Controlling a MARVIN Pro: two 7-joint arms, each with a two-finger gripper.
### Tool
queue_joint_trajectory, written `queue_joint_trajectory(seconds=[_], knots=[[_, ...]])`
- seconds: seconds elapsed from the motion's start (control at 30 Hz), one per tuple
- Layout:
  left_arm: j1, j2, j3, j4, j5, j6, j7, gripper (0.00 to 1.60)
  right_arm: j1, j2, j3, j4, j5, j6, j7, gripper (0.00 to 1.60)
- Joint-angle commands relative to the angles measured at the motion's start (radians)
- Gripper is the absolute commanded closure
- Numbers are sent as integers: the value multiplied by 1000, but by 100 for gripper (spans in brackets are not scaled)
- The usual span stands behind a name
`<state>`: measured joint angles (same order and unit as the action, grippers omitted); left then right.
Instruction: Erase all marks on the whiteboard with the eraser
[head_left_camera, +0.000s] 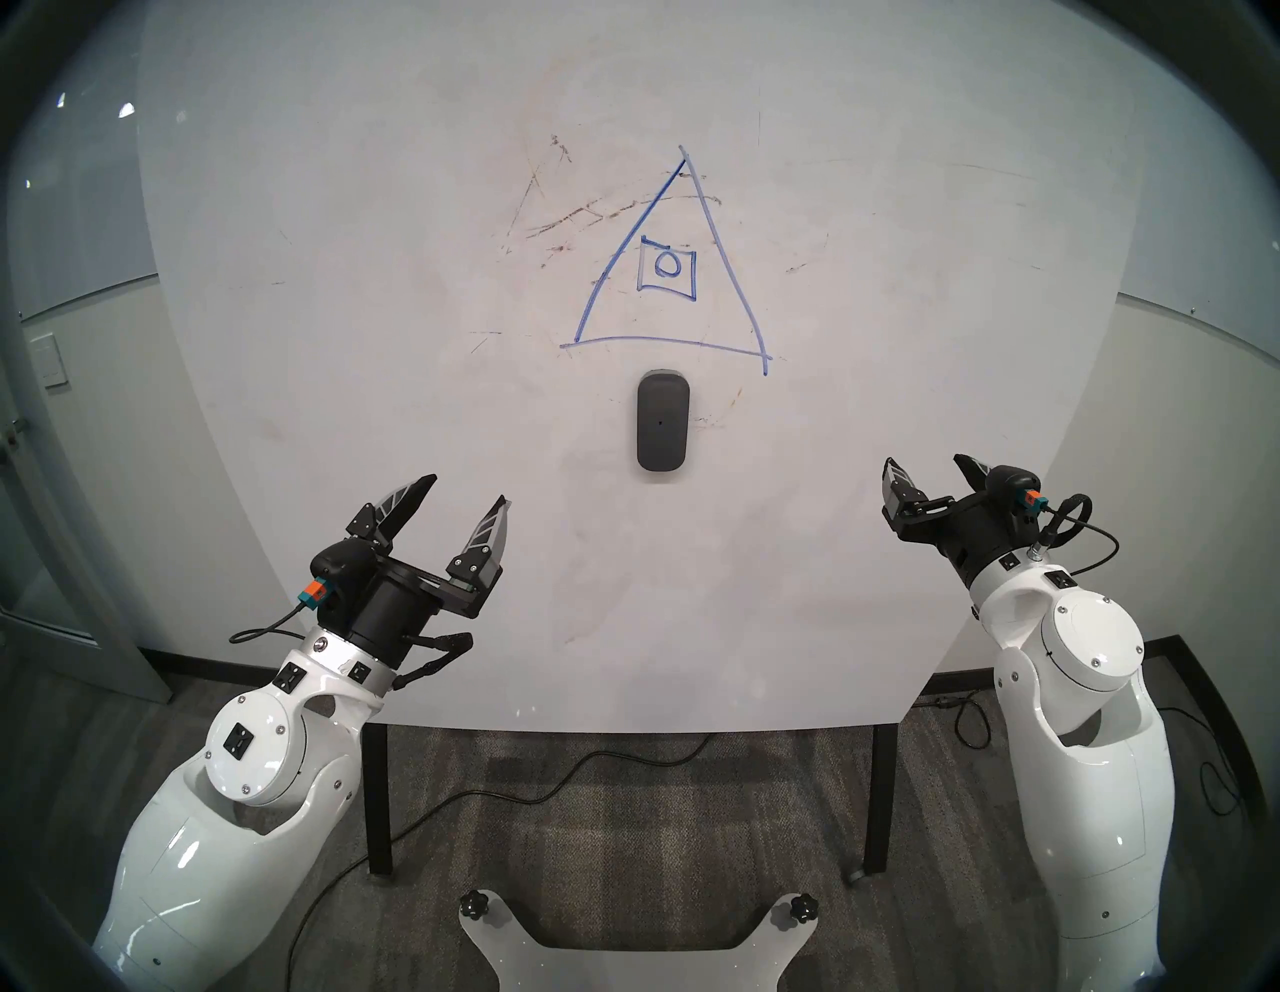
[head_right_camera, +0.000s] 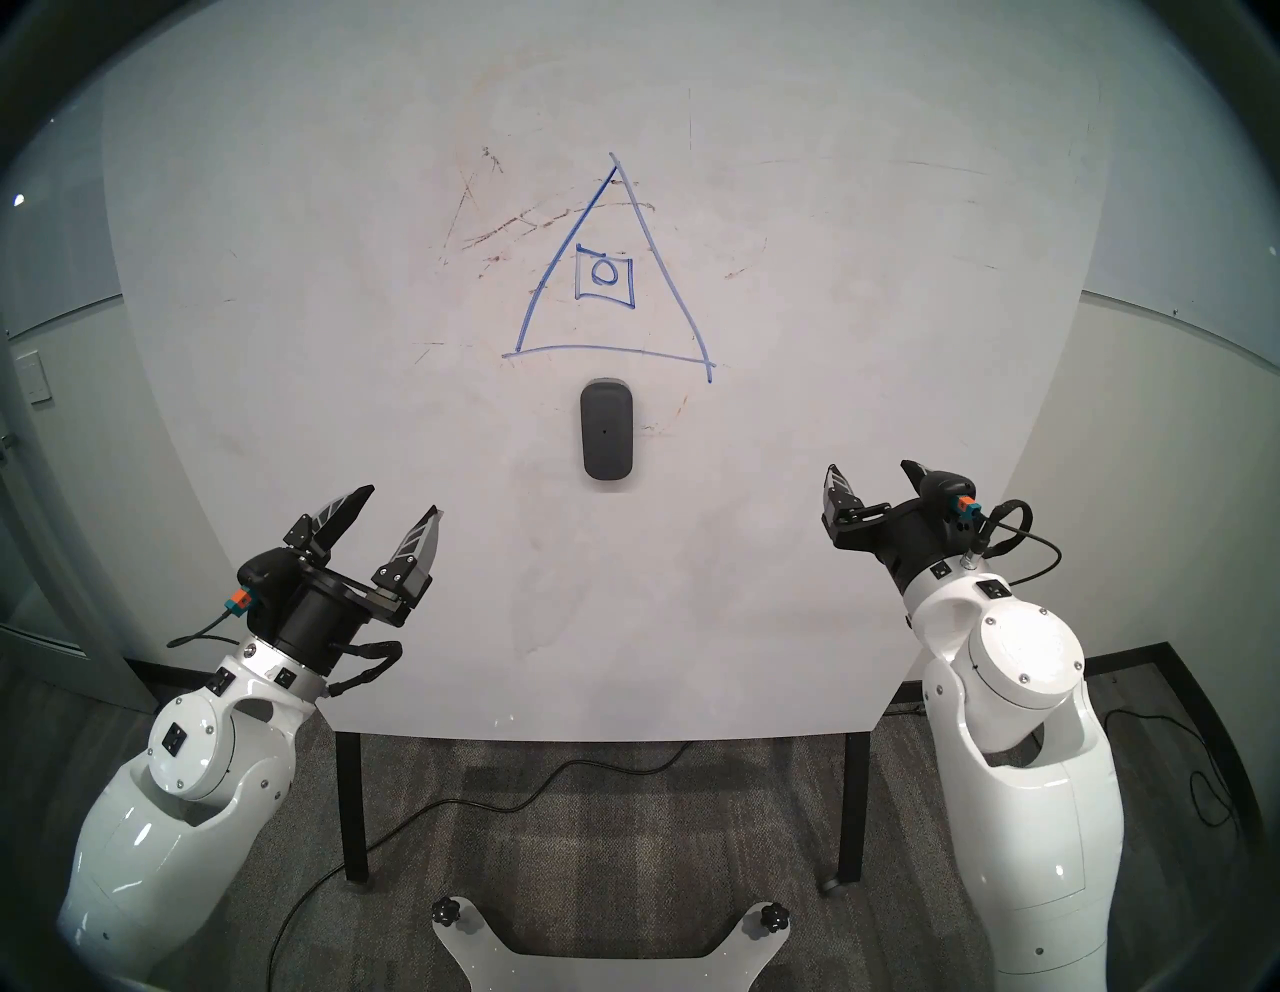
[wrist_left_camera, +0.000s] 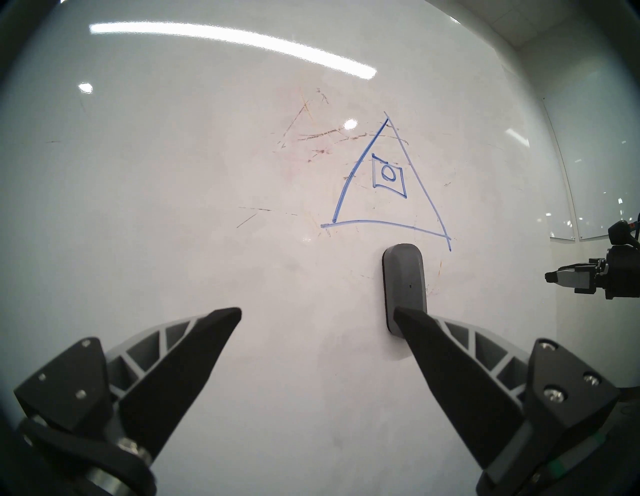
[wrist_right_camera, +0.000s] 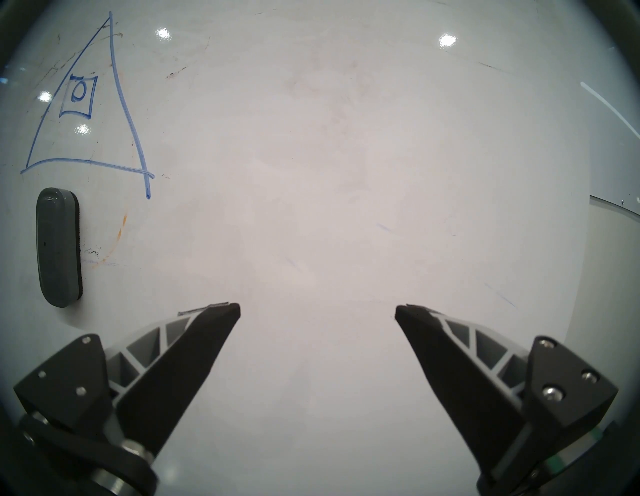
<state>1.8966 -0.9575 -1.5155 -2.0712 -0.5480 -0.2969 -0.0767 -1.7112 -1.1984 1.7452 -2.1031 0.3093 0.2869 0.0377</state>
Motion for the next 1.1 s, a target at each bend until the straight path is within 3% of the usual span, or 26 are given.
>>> queue_joint_trajectory(seconds=[0.0,0.37,1.07], knots=[[-113,-10,43,6,12,19,-8,0,6,1,-1,-18,0,-3,1,0],[-238,-71,126,54,45,75,-15,0,7,1,-1,-18,0,-3,1,0],[-463,-249,311,199,150,165,-43,0,7,1,-1,-17,0,-4,1,0]])
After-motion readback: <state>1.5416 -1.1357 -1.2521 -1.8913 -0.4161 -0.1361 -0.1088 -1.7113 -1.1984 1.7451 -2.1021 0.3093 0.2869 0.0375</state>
